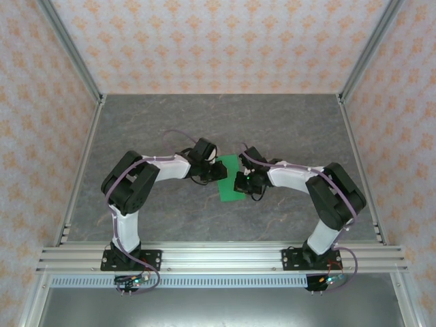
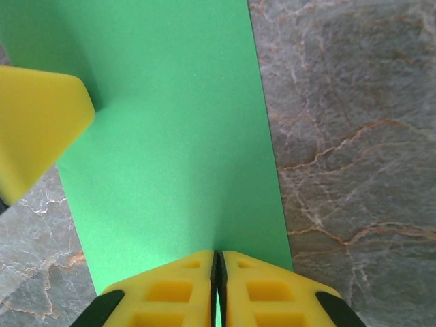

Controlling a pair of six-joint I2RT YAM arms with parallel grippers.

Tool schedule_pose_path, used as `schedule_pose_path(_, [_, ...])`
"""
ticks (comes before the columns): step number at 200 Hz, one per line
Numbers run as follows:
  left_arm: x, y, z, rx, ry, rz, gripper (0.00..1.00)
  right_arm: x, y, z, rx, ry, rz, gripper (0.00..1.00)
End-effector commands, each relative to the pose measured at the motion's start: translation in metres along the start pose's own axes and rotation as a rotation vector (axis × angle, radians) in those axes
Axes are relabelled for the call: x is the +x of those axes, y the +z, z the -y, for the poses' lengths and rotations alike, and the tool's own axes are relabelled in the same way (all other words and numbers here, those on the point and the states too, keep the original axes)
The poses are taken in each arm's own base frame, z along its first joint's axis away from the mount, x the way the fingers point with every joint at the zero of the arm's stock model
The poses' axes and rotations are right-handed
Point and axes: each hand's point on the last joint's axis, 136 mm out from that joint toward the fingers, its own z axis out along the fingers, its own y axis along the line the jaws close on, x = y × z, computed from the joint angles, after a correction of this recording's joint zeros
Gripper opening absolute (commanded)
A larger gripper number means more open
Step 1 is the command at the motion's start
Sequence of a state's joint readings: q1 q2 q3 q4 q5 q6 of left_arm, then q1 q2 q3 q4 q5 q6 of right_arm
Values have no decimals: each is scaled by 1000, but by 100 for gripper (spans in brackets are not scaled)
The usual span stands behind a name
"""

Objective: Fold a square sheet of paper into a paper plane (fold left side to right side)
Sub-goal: First fold the square sheet of paper in half at the center of the table.

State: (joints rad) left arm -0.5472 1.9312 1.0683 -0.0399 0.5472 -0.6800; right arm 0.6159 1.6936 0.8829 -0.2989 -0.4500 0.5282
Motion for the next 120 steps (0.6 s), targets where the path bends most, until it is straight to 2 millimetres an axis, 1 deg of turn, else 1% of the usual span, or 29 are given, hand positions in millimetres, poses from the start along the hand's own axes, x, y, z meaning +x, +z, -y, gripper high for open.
schedule_pose_path(1, [-20,0,-35,-116,-32,43,17,33,10,53,216,24,-107,12])
schedule_pose_path(49, [-45,-1,-43,-148,-39,69,17,36,11,57,222,22,-118,12])
schedule_pose_path(74, [-58,0,-51,-169,-53,81,17,38,11,57,221,21,-123,12])
schedule_pose_path(120, [-89,-4,-57,-174,-72,114,17,40,11,58,215,23,-127,12])
